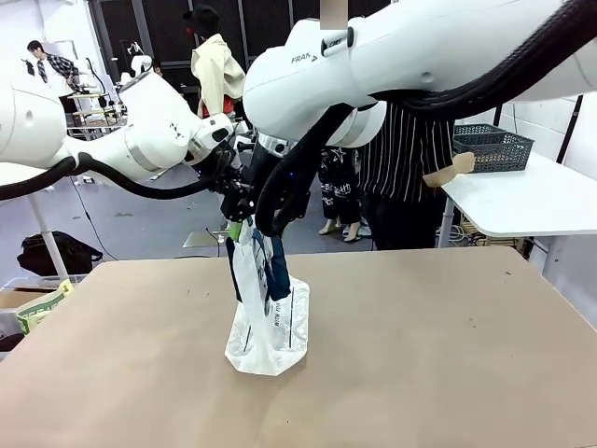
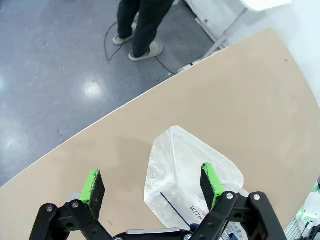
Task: Transfer purchased items from the store into the shopping bag.
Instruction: Open the Reusable shopping bag in the center of the table.
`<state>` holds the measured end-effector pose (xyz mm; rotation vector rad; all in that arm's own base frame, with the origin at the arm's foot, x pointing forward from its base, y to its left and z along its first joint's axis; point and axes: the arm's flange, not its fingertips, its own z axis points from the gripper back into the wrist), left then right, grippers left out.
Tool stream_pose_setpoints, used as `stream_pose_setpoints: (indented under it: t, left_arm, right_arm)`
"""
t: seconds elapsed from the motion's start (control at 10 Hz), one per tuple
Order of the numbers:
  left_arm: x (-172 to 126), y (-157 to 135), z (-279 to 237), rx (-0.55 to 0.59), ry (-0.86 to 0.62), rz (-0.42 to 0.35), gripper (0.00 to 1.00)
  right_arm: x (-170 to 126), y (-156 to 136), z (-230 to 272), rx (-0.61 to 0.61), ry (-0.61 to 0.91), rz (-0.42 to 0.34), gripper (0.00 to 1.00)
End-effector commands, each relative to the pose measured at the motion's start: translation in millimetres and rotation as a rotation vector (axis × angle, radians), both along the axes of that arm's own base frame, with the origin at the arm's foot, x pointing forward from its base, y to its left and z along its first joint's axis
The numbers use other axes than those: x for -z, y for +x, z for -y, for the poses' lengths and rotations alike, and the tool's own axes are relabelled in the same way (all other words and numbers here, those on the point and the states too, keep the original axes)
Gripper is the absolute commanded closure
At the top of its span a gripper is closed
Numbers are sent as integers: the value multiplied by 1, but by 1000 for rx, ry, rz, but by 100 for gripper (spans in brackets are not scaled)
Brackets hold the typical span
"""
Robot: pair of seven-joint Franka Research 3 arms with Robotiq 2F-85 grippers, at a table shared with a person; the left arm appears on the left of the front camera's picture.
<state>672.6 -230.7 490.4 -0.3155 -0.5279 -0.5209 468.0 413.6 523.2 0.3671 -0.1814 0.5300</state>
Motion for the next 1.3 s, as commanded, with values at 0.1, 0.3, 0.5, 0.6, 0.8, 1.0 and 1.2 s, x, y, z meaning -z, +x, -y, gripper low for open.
stream_pose_setpoints:
  t: [0.1, 0.3, 0.5, 0.6, 0.8, 1.0, 1.2]
  left_arm:
    - [-7, 6, -1, -22, 17, -31, 0]
    - [-6, 7, -2, -21, 22, -40, 0]
    - [-6, 7, -2, -18, 20, -49, 0]
    - [-5, 8, -2, -16, 23, -57, 0]
    - [-2, 9, -2, -15, 25, -71, 0]
    - [-2, 9, -2, -16, 22, -72, 0]
    - [-2, 9, -2, -15, 25, -75, 0]
  right_arm:
    - [4, 10, -9, 27, -51, -10, 0]
    - [8, 14, -4, 43, -49, -12, 0]
    - [14, 16, -2, 51, -60, -22, 0]
    - [16, 16, -1, 49, -48, -25, 0]
    - [8, 11, 6, 56, 7, -12, 0]
    - [-5, 5, 16, 77, 57, 45, 0]
    - [0, 11, 13, 97, 19, 32, 0]
